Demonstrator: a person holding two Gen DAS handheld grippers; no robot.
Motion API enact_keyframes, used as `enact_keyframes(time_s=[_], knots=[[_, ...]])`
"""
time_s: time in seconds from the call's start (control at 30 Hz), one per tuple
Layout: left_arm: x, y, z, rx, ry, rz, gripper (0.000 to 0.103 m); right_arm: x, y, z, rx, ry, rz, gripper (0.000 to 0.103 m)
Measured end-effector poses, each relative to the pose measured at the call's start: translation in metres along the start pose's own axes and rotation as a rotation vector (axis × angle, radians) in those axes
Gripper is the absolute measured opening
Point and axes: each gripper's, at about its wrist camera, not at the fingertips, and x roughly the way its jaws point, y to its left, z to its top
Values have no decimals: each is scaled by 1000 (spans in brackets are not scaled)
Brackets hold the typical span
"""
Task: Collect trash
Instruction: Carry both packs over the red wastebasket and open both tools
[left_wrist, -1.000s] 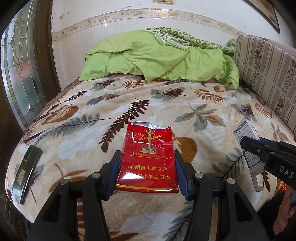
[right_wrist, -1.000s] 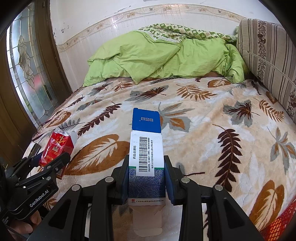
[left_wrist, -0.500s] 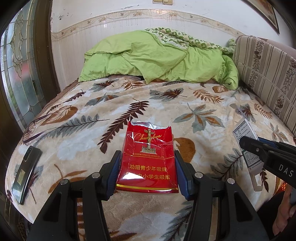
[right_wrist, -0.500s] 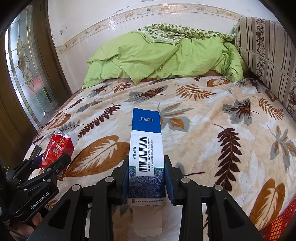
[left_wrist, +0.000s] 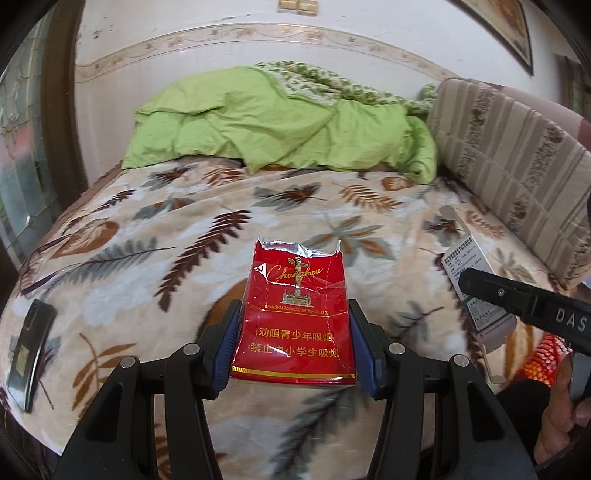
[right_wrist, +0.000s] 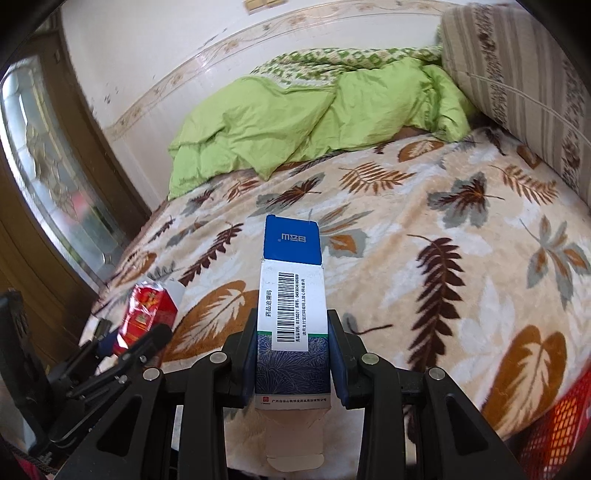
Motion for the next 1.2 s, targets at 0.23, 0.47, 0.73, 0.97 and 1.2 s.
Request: enact_keyframes(time_s=[0.23, 0.47, 0.73, 0.97, 1.2], knots=[[-12, -30, 8, 42, -11, -84, 53, -32, -28, -2, 79, -26, -7, 35], [-17, -68, 13, 97, -1, -157, 53, -66, -65, -2, 155, -71, -54, 35], [-24, -122, 22, 187, -12, -257, 53, -113, -117, -15, 254, -110, -143, 35], [-28, -182, 27, 257, 7, -373, 53, -164, -170, -33, 356, -151, -246, 35], [-36, -251, 29, 325, 57, -535, 53, -222, -217, -46, 449, -212, -354, 35]])
